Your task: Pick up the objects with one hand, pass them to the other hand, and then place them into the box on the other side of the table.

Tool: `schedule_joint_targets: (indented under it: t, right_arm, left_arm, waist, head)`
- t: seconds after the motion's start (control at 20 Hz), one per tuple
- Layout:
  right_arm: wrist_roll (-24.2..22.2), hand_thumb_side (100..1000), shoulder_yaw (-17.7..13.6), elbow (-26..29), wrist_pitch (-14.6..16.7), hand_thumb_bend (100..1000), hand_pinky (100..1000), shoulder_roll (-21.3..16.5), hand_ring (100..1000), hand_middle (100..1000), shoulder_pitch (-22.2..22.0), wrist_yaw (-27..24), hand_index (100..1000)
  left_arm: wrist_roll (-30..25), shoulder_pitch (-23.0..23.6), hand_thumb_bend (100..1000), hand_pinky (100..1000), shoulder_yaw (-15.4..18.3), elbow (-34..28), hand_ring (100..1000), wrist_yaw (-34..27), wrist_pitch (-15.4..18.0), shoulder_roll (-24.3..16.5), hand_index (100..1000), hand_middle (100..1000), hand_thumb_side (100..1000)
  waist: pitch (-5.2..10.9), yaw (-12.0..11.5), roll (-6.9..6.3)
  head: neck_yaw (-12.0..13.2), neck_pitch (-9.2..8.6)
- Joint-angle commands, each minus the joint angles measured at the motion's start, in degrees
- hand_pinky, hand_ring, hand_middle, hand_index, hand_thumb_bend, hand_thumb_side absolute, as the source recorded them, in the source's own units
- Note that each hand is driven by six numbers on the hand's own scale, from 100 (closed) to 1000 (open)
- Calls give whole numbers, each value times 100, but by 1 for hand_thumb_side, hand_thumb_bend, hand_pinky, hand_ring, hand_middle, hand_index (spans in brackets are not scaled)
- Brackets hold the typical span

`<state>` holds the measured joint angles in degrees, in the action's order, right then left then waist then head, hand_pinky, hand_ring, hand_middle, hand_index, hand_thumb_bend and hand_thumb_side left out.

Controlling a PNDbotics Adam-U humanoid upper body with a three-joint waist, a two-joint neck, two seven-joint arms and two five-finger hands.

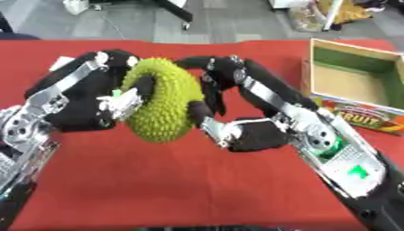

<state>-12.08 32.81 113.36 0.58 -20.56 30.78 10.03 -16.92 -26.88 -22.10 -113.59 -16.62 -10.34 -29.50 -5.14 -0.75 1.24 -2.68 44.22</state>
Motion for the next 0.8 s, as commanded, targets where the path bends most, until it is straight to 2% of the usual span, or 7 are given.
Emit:
schedule_joint_targets:
  t: [0.05,0.1,0.15,0.25,0.45,0.65,0.8]
  right_arm:
    - [-197,547,36,123,-121,100,264,-62,376,300,104,-126,806]
    - [-235,548,41,123,-154,100,264,-64,376,301,103,-136,800]
    - [-250,480,40,123,-185,100,266,-69,378,304,103,-124,736]
    - [-204,441,31,123,-261,100,277,-76,388,327,97,-51,629]
    - [249,394,20,123,-583,100,278,-62,392,369,93,66,469]
    - [922,392,54,123,-1028,100,252,-33,373,349,105,10,369]
    - [1325,374,96,123,-1236,100,241,-22,365,339,124,-71,358]
  left_arm:
    - [3,-147,100,708,17,-101,455,-4,-5,-3,493,398,377]
    - [0,-153,100,708,18,-101,455,-17,0,4,493,398,378]
    - [-6,-160,100,708,19,-101,456,-32,7,11,494,399,379]
    - [-26,-172,100,709,18,-101,456,-61,23,21,494,399,379]
    - [-65,-178,100,711,8,-101,458,-110,43,37,495,400,380]
    - [-158,-182,100,713,-30,-101,459,-126,78,29,496,401,377]
    - [-217,-192,100,713,-56,-101,459,-129,103,20,496,401,377]
  waist:
    - [118,-1,68]
    - [118,-1,69]
    - [119,0,69]
    - [119,1,70]
    - [120,2,68]
    - [115,2,65]
    - [112,-1,63]
  head:
    - [7,-10]
    - [7,-10]
    - [8,-10]
    - [7,-10]
    - [-3,-10]
    - [-17,-10]
    - [-22,-10]
